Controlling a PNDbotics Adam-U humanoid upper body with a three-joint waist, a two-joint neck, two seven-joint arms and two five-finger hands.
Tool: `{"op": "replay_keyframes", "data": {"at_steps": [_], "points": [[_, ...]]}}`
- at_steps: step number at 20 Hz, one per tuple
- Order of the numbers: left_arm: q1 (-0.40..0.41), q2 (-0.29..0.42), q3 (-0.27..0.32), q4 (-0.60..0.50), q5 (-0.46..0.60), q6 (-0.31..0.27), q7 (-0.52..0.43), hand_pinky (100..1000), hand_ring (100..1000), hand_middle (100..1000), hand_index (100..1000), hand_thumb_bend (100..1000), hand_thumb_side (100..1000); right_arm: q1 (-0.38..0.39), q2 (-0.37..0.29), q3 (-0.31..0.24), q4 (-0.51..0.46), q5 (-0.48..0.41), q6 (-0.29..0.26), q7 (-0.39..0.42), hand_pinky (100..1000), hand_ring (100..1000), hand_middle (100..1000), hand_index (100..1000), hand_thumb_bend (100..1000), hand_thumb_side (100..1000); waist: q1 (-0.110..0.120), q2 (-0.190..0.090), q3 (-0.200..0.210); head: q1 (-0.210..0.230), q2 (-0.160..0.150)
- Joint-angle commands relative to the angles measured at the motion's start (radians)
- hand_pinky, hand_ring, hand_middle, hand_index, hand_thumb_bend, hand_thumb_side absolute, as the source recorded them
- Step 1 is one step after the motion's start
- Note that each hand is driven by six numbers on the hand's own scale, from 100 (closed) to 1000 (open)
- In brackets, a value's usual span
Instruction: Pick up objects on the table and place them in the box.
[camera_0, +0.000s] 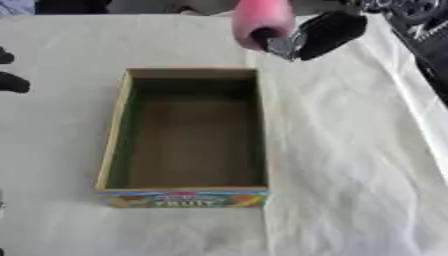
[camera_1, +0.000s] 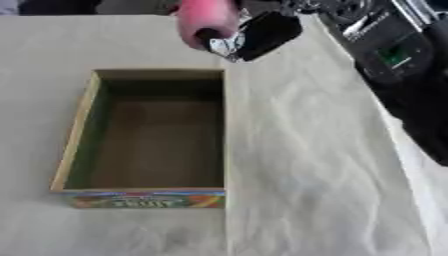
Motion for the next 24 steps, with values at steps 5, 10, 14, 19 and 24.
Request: {"op": "replay_keyframes", "data": {"at_steps": [5,10,14,19,24], "points": [[-0.007,0.004,0.007,-0.021,0.029,-0.013,0.071,537,508,606,702,100,844,-0.01,0.092,0.028,0.027,0.068,-0.013,0.041,575,689,584,670,100,536,0.002,-0.02,0.001,-0.006,0.002],[-0.009,0.003,0.007,-0.021,0.054,-0.03,0.13,535,505,599,695,100,846,0.018,0.181,0.035,0.082,0.138,-0.018,0.053,574,691,585,674,100,535,0.006,-0.017,0.004,-0.007,0.0],[-0.01,0.002,0.003,-0.021,0.057,-0.033,0.142,535,505,593,692,100,848,0.036,0.231,0.036,0.14,0.195,-0.03,0.057,574,692,585,677,100,532,0.007,-0.014,0.006,-0.006,0.001],[-0.013,0.002,0.001,-0.021,0.056,-0.032,0.141,535,505,593,692,100,848,0.067,0.275,0.032,0.212,0.233,-0.045,0.08,578,700,588,695,100,520,0.006,-0.01,0.006,-0.006,0.001],[-0.016,0.0,0.0,-0.021,0.054,-0.028,0.131,536,505,593,694,100,850,0.092,0.308,0.03,0.262,0.246,-0.058,0.107,588,715,592,722,100,522,0.007,-0.008,0.008,-0.007,0.001]]}}
